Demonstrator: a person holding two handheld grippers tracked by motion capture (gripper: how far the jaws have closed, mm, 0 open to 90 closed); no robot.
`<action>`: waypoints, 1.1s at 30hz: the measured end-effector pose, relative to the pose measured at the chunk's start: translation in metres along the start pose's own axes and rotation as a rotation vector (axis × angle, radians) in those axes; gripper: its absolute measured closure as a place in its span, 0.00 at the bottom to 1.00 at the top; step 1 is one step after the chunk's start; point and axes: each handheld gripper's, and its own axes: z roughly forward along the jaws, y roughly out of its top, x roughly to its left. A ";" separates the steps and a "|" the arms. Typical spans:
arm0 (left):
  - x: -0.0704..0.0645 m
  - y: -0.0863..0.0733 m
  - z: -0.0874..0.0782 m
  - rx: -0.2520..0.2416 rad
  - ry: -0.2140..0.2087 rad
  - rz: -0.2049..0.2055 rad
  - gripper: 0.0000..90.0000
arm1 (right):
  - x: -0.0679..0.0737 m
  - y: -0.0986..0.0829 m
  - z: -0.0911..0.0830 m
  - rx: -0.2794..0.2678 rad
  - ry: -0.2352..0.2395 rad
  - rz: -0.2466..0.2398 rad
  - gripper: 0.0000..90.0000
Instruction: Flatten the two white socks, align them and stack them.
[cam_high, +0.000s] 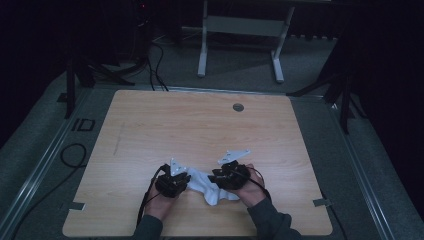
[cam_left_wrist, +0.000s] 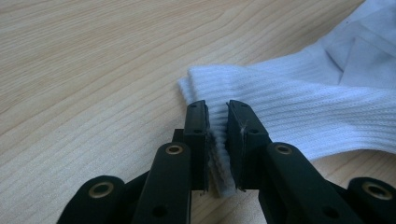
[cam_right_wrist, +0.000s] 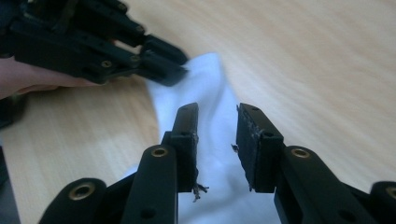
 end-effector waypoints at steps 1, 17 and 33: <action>0.000 0.000 0.000 0.000 0.001 -0.001 0.87 | -0.002 0.000 -0.003 -0.004 -0.008 0.000 0.76; -0.001 0.000 0.000 0.001 0.003 -0.007 0.87 | -0.044 -0.049 -0.036 0.043 -0.142 0.115 0.74; -0.001 -0.001 0.000 -0.001 0.007 -0.005 0.87 | -0.053 -0.067 -0.014 0.134 -0.100 0.145 0.83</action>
